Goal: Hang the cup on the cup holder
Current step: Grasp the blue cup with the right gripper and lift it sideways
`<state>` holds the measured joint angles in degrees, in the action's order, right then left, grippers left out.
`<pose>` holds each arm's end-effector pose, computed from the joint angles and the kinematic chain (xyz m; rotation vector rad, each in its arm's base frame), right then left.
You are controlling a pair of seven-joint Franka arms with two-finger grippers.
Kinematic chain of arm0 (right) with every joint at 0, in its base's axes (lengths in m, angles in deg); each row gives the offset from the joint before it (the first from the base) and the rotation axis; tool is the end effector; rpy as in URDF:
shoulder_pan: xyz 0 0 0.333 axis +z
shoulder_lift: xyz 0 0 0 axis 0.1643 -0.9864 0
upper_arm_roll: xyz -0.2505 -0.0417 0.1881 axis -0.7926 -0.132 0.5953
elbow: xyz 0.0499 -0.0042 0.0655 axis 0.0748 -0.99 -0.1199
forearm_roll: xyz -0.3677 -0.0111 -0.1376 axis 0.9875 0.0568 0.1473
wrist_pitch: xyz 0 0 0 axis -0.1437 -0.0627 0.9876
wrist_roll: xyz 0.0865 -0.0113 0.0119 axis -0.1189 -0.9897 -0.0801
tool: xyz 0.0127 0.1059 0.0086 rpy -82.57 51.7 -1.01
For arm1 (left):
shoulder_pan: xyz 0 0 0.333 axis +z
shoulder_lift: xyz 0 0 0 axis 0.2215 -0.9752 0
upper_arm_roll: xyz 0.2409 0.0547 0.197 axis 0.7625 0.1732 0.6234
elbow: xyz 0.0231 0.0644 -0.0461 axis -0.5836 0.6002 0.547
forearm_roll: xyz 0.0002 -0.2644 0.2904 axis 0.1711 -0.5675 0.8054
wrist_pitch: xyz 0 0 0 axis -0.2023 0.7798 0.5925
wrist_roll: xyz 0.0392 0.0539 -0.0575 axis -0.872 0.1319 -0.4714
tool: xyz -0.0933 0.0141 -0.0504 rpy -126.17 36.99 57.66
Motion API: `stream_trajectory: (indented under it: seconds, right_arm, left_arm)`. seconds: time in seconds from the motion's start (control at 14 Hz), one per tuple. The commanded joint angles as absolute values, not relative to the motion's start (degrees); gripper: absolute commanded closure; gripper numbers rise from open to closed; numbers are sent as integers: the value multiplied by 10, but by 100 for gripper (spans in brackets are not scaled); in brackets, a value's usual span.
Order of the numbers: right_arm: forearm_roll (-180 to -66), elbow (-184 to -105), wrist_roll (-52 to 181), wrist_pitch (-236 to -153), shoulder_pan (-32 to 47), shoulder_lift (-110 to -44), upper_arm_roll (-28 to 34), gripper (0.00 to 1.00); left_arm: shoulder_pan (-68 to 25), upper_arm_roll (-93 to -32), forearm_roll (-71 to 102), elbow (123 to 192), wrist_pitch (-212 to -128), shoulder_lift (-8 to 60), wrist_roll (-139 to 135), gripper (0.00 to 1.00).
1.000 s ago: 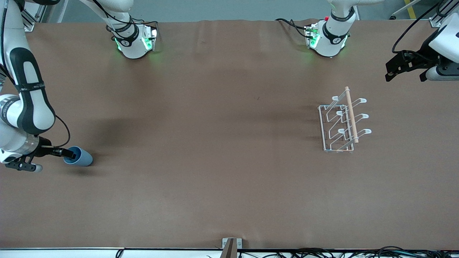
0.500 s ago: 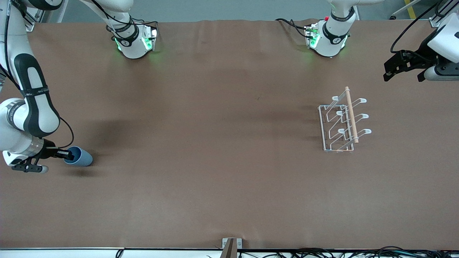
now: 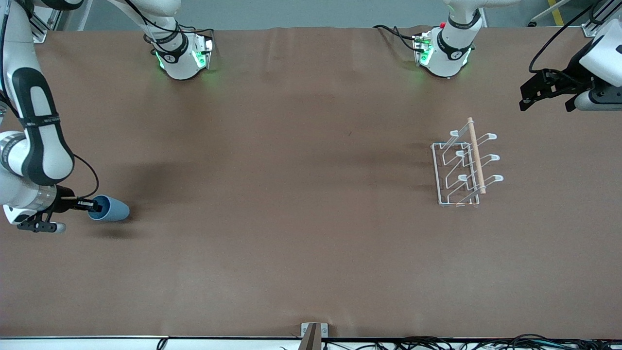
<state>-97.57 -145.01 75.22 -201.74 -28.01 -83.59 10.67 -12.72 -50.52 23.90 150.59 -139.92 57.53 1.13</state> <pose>0.6272 -0.1785 0.2664 -2.9248 0.2026 0.1081 0.5125 -0.0588 0.6529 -3.1401 0.0657 -0.0064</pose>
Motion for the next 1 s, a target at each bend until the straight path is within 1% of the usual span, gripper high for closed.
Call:
stream_trajectory:
  seconds: [0.0,0.21,0.36,0.43,0.57,0.86,0.93]
  right_arm:
    - [-1068,-1461,761,-1938,-283,-782,124,100]
    - [-1221,-1462,778,-1842,-283,-776,140,100]
    - [-1343,-1464,783,-1794,-276,-775,143,100]
    - [-1388,-1465,783,-1784,-261,-775,144,100]
    - [-1441,-1465,782,-1784,-227,-775,145,100]
    - [-1568,-1476,782,-1785,-162,-778,145,100]
    - [-1600,-1483,782,-1785,-153,-778,145,100]
  left_arm:
    - [-124,-507,231,1489,-1397,567,11,0]
    - [-124,-506,204,1482,-1399,560,8,0]
    - [-124,-507,202,1482,-1400,559,8,0]
    - [-128,-507,202,1482,-1401,558,8,0]
    - [-141,-518,202,1481,-1408,550,8,0]
    - [-195,-581,203,1475,-1443,536,5,0]
    - [-200,-595,203,1455,-1455,523,5,0]
